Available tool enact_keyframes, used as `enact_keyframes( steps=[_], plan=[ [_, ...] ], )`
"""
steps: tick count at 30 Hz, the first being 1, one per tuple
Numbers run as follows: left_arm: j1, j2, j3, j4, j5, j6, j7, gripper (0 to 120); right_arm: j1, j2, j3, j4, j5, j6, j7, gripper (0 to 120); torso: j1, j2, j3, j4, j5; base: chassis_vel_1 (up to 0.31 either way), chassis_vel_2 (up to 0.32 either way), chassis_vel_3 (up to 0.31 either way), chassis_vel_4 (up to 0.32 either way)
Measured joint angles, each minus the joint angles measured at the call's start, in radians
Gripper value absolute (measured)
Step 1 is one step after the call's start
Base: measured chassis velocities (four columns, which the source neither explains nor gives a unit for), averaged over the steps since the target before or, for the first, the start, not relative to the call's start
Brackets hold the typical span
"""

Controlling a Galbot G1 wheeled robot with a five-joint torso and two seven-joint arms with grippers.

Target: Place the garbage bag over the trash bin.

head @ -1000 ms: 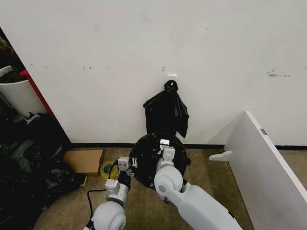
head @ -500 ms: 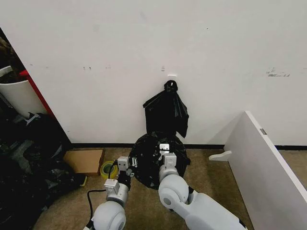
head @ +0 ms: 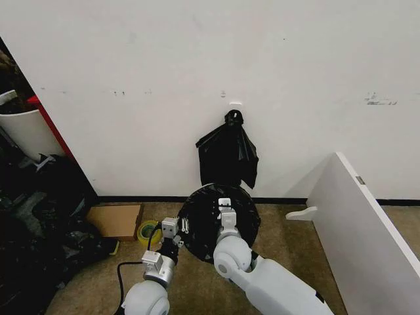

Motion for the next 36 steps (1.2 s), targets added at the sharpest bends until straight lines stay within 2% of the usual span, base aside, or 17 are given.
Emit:
enact_keyframes(
  steps=[7,17,23,36],
  plan=[
    [0.007,-0.001,0.010,-0.005,-0.002,0.000,0.001,1,0.007,-0.007,-0.004,-0.035,-0.045,-0.006,-0.022,0,0.000,0.000,0.000,0.0002,0.0001,0.000,0.000,0.000,0.000],
    [0.004,0.003,0.010,0.007,-0.003,-0.015,0.025,1,-0.022,-0.063,-0.030,0.080,-0.038,-0.057,-0.030,0,0.000,0.000,0.000,0.0000,0.0000,0.000,0.000,0.000,0.000],
    [0.018,0.023,0.008,-0.002,0.004,-0.057,0.099,1,0.007,-0.053,-0.034,0.045,0.029,-0.072,-0.004,0,0.000,0.000,0.000,0.0001,0.0001,0.000,0.000,0.000,0.000],
    [0.038,0.032,0.004,-0.015,0.008,-0.070,0.126,1,0.015,-0.048,-0.026,0.002,0.047,-0.072,0.009,0,0.000,0.000,0.000,0.0001,0.0000,0.000,0.000,0.000,0.000]
  ],
)
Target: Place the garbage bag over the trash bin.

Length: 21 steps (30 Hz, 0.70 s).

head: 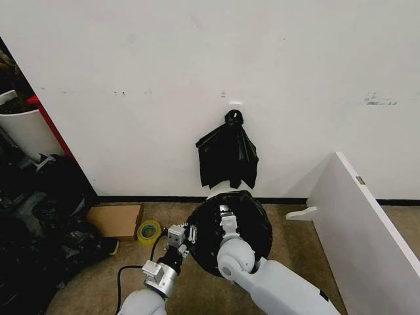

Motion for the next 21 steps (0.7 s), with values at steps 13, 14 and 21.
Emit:
enact_keyframes(
  steps=[13,14,21],
  plan=[
    [0.001,-0.007,-0.013,0.006,-0.012,-0.012,0.018,1,-0.039,-0.019,-0.022,0.144,0.176,-0.068,0.052,0,0.000,0.000,0.000,-0.0002,0.0000,0.000,0.000,0.000,0.000],
    [0.005,-0.006,-0.013,0.005,-0.013,-0.015,0.023,1,-0.041,-0.014,-0.020,0.139,0.187,-0.067,0.055,0,0.000,0.000,0.000,-0.0001,0.0001,0.000,0.000,0.000,0.000],
    [0.023,0.002,-0.016,-0.005,-0.017,-0.024,0.046,1,-0.031,0.002,-0.014,0.084,0.175,-0.052,0.052,0,0.000,0.000,0.000,0.0000,0.0000,0.000,0.000,0.000,0.000]
  ],
)
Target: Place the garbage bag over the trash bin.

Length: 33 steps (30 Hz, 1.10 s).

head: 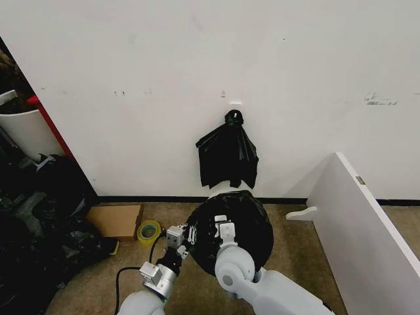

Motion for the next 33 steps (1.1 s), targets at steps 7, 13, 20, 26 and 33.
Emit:
enact_keyframes(
  steps=[7,13,20,26,33],
  plan=[
    [-0.011,-0.001,0.003,0.005,-0.003,0.000,-0.005,1,0.002,-0.018,0.005,-0.047,-0.195,0.033,-0.040,0,0.000,0.000,0.000,-0.0002,0.0000,0.000,0.000,0.000,0.000],
    [-0.022,-0.004,0.010,0.011,-0.020,0.004,-0.010,1,-0.009,-0.030,0.012,0.055,-0.072,0.057,-0.068,0,0.000,0.000,0.000,-0.0001,0.0000,0.000,0.000,0.000,0.000],
    [-0.017,-0.001,0.011,-0.004,-0.049,0.014,-0.010,1,-0.005,-0.010,0.002,-0.016,-0.123,0.087,-0.099,0,0.000,0.000,0.000,-0.0001,0.0000,0.000,0.000,0.000,0.000],
    [-0.005,0.010,0.005,-0.016,-0.055,0.016,-0.010,1,0.003,-0.009,0.002,-0.060,-0.149,0.080,-0.099,0,0.000,0.000,0.000,0.0000,0.0001,0.000,0.000,0.000,0.000],
    [0.000,0.008,0.005,-0.022,-0.072,0.020,-0.010,1,0.001,-0.016,0.009,-0.063,-0.149,0.096,-0.126,0,0.000,0.000,0.000,0.0000,0.0000,0.000,0.000,0.000,0.000]
  ],
)
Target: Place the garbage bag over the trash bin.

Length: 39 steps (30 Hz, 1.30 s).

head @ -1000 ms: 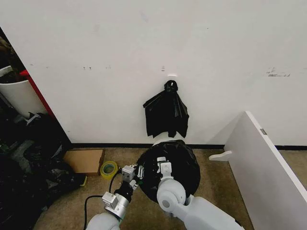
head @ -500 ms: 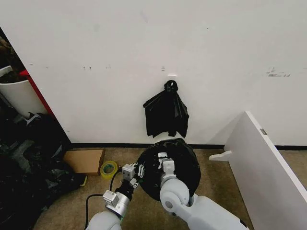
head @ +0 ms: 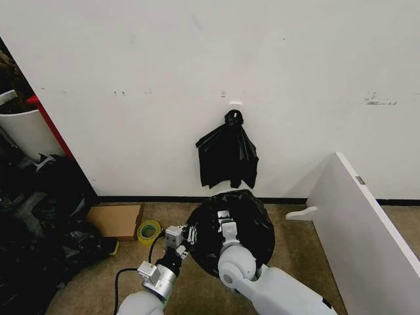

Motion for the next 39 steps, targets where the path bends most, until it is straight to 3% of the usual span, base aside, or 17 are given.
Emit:
enact_keyframes(
  steps=[6,13,22,39],
  plan=[
    [-0.002,0.000,-0.014,-0.002,-0.011,0.003,-0.009,1,-0.019,-0.024,0.008,0.062,0.005,0.016,-0.037,0,0.000,0.000,0.000,0.0000,0.0000,0.000,0.000,0.000,0.000],
    [-0.019,-0.016,-0.025,0.008,-0.049,0.027,-0.048,1,-0.059,-0.068,-0.005,0.146,-0.111,-0.019,-0.052,0,0.000,0.000,0.000,-0.0002,0.0000,0.000,0.000,0.000,0.000],
    [0.002,-0.012,-0.017,-0.003,-0.028,0.039,-0.040,1,-0.034,-0.048,0.004,0.068,-0.174,0.006,-0.065,0,0.000,0.000,0.000,0.0000,0.0000,0.000,0.000,0.000,0.000],
    [0.008,0.001,-0.004,-0.004,0.004,0.032,-0.019,1,0.012,0.001,-0.001,-0.014,-0.051,-0.049,0.009,0,0.000,0.000,0.000,-0.0001,0.0000,0.000,0.000,0.000,0.000]
  ],
)
